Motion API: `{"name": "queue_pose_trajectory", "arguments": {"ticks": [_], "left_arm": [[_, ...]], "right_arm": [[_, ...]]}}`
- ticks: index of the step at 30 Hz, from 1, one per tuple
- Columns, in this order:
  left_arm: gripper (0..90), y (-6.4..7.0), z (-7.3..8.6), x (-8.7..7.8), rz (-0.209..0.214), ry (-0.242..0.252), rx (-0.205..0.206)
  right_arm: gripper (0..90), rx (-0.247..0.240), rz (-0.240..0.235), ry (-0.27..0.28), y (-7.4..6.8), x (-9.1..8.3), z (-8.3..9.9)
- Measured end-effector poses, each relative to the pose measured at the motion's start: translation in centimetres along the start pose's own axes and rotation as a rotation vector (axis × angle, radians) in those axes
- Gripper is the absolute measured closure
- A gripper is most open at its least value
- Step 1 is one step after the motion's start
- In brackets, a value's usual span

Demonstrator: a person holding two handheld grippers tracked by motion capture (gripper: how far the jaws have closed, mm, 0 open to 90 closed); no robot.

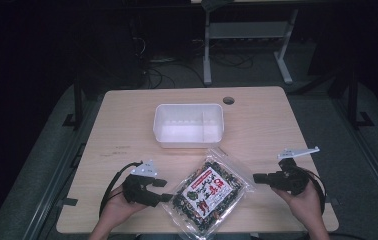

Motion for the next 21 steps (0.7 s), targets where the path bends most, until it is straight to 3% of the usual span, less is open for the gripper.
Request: {"name": "queue_pose_trajectory", "arguments": {"ticks": [6,12,15,21], "left_arm": [[26.9,-0.8,-0.3,0.5,0.012,0.012,-0.036],[25.5,-1.1,-0.4,0.8,0.033,0.000,-0.050],[25.5,-1.2,-0.8,0.7,0.047,0.023,-0.055],[24.9,-1.4,-1.4,0.8,0.054,0.023,-0.052]], "right_arm": [[90.0,-0.033,-0.002,0.019,-0.8,-0.8,-0.5],[90.0,-0.050,0.002,0.034,-1.3,-1.6,-0.8],[90.0,-0.071,0.007,0.046,-1.7,-2.3,-1.1],[90.0,-0.099,0.003,0.077,-2.4,-3.3,-1.8]]}}
Point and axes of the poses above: each handheld gripper's, and its own axes: x roughly forward along the jaws, z roughly out of its underside, y roughly to its right, the point moved 2 cm from there along x, roughly forward along the jaws, and after that the axes turned 6 degrees about z, right-handed, at the moved point
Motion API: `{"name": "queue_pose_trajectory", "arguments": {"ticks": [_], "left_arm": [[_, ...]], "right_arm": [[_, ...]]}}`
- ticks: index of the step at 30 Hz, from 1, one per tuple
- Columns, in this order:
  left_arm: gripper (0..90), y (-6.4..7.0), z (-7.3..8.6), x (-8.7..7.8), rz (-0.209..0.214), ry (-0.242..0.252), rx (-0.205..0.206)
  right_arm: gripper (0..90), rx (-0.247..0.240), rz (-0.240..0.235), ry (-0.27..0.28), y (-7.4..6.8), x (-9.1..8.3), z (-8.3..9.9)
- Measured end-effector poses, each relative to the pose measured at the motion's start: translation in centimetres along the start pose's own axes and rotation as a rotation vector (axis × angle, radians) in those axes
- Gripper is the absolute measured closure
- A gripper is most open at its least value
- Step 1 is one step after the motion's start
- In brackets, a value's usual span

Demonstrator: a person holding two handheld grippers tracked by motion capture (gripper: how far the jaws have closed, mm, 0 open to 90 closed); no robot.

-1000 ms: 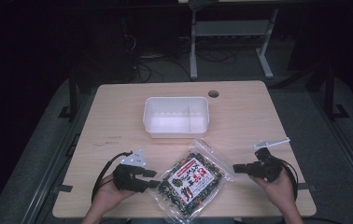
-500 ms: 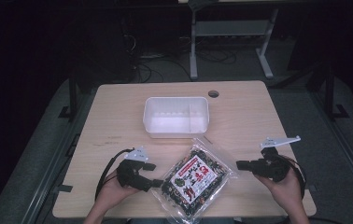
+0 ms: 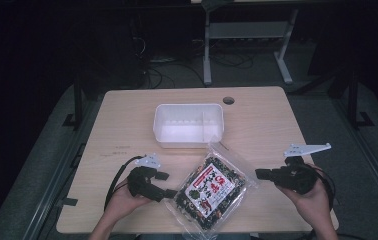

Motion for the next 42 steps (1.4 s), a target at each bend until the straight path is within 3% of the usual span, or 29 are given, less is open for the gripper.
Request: {"name": "queue_pose_trajectory", "arguments": {"ticks": [11,20,22,26,37,38,42], "left_arm": [[24.4,-0.4,-1.4,1.6,0.039,0.006,-0.009],[25.6,-0.5,-2.0,2.3,0.141,0.034,-0.016],[30.9,-0.4,-2.1,2.1,0.165,0.047,-0.010],[40.9,-0.6,-1.9,1.6,0.154,0.050,-0.007],[63.6,-0.4,-1.3,0.7,0.184,0.082,-0.011],[68.7,-0.2,-1.2,0.5,0.181,0.090,0.002],[70.5,0.2,-1.2,0.4,0.155,0.086,0.028]], "right_arm": [[90.0,-0.090,-0.053,0.043,-1.9,-1.1,-3.6],[90.0,-0.134,-0.083,0.063,-3.0,-1.0,-5.8],[90.0,-0.145,-0.085,0.065,-3.2,-0.8,-6.3],[90.0,-0.145,-0.090,0.080,-3.3,-0.2,-7.1],[90.0,-0.129,-0.106,0.120,-3.0,1.2,-8.5],[90.0,-0.130,-0.102,0.127,-3.0,1.3,-8.7],[90.0,-0.121,-0.104,0.142,-2.7,1.4,-8.6]]}}
Point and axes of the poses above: each handheld gripper's, and its own axes: x roughly forward along the jaws, z roughly out of its underside, y roughly to its right, the point moved 2 cm from there along x, roughly forward along the jaws, and after that the axes turned 6 degrees about z, right-handed, at the moved point
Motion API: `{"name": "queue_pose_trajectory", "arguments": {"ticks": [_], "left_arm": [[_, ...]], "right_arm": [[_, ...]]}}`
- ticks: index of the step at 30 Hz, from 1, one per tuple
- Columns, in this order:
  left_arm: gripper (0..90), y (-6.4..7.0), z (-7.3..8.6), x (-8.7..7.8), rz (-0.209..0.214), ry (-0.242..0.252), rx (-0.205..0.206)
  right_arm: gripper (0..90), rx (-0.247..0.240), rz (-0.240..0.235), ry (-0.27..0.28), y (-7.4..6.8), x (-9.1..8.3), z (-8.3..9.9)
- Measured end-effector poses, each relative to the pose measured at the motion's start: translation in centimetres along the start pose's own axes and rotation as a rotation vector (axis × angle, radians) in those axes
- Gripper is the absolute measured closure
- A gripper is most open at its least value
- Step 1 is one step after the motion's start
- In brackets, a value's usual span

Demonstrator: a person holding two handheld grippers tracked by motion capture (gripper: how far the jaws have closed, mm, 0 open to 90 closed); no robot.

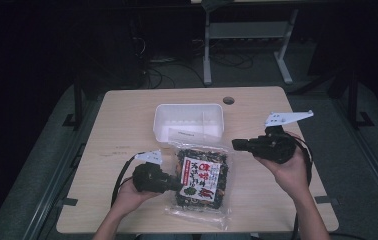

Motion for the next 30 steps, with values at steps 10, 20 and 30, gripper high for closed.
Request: {"name": "queue_pose_trajectory", "arguments": {"ticks": [10,20,30], "left_arm": [[71.6,0.6,0.0,-0.2,-0.018,0.003,0.040],[71.6,0.8,0.2,-0.3,-0.028,0.006,0.042],[71.5,0.8,0.1,-0.3,-0.031,0.006,0.045]], "right_arm": [[65.5,0.035,-0.004,0.041,1.1,0.3,1.1],[38.4,0.054,-0.043,0.075,1.2,0.8,3.7],[35.6,0.055,-0.092,0.022,0.8,2.6,5.9]]}}
Point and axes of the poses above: each handheld gripper's, and its own axes: x roughly forward along the jaws, z roughly out of its underside, y roughly to its right, the point moved 2 cm from there along x, roughly forward along the jaws, and after that the axes turned 6 degrees about z, right-handed, at the moved point
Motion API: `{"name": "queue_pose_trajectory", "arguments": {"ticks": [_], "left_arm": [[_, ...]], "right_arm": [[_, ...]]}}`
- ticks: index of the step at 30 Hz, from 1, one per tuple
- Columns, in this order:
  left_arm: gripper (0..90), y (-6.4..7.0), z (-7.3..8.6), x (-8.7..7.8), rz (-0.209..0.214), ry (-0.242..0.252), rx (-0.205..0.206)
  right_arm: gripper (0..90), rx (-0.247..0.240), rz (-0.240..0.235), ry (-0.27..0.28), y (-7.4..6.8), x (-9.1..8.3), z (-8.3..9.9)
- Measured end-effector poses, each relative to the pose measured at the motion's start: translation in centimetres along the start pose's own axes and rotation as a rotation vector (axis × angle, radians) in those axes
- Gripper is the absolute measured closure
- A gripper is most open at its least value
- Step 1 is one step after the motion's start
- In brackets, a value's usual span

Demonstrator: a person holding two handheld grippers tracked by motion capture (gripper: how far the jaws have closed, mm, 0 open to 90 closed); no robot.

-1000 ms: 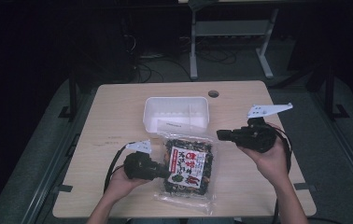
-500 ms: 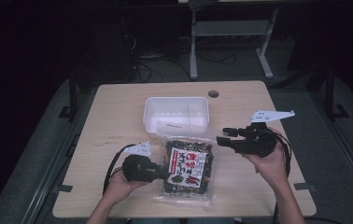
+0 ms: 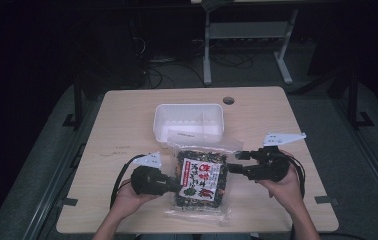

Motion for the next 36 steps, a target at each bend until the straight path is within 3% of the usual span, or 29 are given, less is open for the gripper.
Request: {"name": "queue_pose_trajectory", "arguments": {"ticks": [9,16,24,25,36], "left_arm": [[71.5,0.2,-0.1,0.0,-0.001,0.000,0.013],[71.5,0.3,-0.3,0.1,0.001,0.002,0.017],[71.2,0.4,-0.3,0.2,-0.004,-0.002,0.024],[70.9,0.4,-0.3,0.2,-0.006,-0.002,0.024],[64.0,0.2,-0.2,-0.1,-0.024,0.010,0.011]], "right_arm": [[37.7,0.022,-0.037,-0.034,0.0,2.2,1.3],[51.5,0.012,-0.059,-0.053,-0.5,3.2,1.3],[60.5,0.016,-0.085,-0.047,-0.7,3.3,1.2],[66.3,0.017,-0.108,-0.046,-0.9,3.2,1.2],[73.8,0.033,-0.183,-0.039,-1.3,2.8,0.9]]}}
Point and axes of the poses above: each handheld gripper's, and its own axes: x roughly forward along the jaws, z roughly out of its underside, y roughly to its right, the point moved 2 cm from there along x, roughly forward along the jaws, and after that the axes turned 6 degrees about z, right-handed, at the moved point
